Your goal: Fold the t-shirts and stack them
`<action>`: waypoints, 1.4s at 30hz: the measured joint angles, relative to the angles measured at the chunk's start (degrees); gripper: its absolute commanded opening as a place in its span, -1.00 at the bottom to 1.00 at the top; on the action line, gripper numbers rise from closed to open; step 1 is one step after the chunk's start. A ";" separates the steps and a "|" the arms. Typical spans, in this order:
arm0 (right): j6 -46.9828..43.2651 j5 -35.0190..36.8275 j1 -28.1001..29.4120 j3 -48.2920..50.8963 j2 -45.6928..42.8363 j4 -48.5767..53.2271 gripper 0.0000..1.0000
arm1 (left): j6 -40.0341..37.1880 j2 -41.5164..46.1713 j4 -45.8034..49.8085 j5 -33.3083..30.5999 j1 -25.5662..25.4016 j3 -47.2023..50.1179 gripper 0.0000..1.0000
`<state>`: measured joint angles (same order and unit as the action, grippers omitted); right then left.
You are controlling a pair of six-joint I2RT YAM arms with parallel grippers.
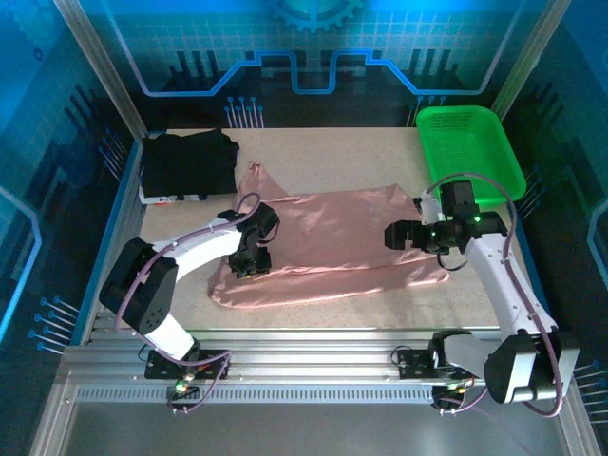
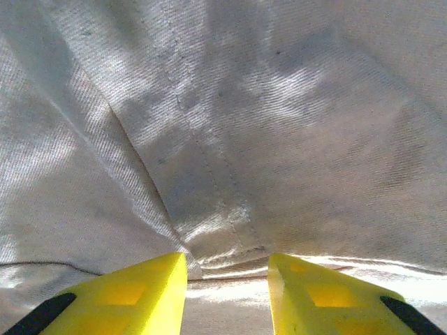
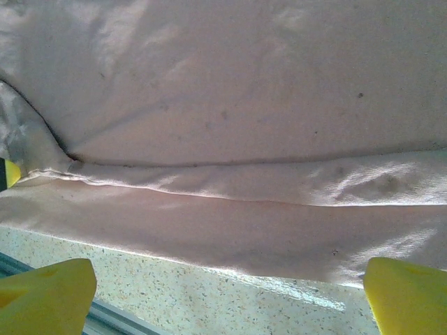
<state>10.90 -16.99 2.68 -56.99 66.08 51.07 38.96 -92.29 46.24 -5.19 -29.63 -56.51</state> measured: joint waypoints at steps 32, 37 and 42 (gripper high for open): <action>-1.99 0.28 -0.11 -0.90 1.46 1.66 0.98 | 2.67 -4.24 -0.79 -1.49 -0.66 -0.81 -0.93; -1.99 0.26 -0.11 -0.90 2.05 1.66 0.98 | 2.49 -3.61 0.52 -2.08 -0.66 -2.80 -0.95; -1.99 0.28 -0.11 -0.90 2.19 1.64 0.99 | 1.36 -3.26 1.75 -2.78 -0.66 -6.05 -0.96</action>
<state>8.91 -16.71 2.57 -57.89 68.27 52.71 40.32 -95.55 47.99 -7.97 -30.28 -62.57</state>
